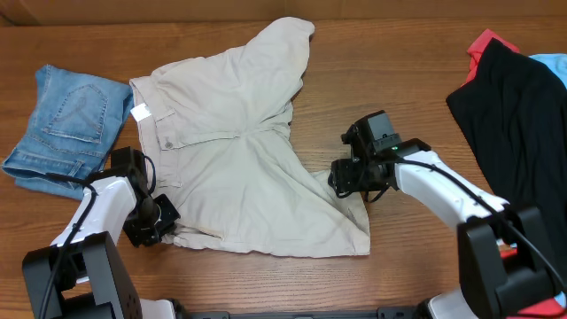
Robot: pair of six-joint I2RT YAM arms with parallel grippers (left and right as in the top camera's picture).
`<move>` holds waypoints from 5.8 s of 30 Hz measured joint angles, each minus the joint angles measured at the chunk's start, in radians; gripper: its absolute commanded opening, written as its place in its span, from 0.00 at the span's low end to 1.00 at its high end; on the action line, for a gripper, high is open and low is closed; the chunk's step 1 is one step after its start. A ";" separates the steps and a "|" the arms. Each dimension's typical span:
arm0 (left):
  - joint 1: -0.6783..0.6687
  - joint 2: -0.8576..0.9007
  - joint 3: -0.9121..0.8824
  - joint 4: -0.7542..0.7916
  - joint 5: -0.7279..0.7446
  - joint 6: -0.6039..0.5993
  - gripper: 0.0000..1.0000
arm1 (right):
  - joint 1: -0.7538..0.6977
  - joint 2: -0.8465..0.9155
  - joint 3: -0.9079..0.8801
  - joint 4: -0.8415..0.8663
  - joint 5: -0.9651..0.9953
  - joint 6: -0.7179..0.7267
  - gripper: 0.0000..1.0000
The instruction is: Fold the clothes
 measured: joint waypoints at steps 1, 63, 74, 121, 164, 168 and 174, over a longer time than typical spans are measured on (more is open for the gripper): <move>0.000 0.000 0.000 0.000 0.000 0.000 0.23 | 0.000 0.013 0.000 0.005 -0.001 0.001 0.50; -0.082 0.006 0.445 0.269 0.103 0.076 0.94 | -0.284 0.089 0.275 0.081 -0.036 0.002 0.68; -0.215 0.244 0.455 0.439 0.112 0.163 0.93 | -0.231 0.301 0.276 0.403 -0.084 0.002 0.76; -0.215 0.378 0.455 0.410 0.104 0.170 0.94 | 0.084 0.157 0.587 0.136 0.000 -0.147 0.59; -0.215 0.378 0.455 0.401 0.104 0.169 0.94 | -0.116 0.443 0.449 0.424 -0.052 0.028 0.67; -0.215 0.378 0.455 0.400 0.104 0.169 0.94 | -0.116 0.447 0.449 0.455 -0.053 0.028 0.67; -0.215 0.378 0.455 0.400 0.104 0.169 0.94 | -0.116 0.495 0.451 0.505 -0.061 0.027 0.60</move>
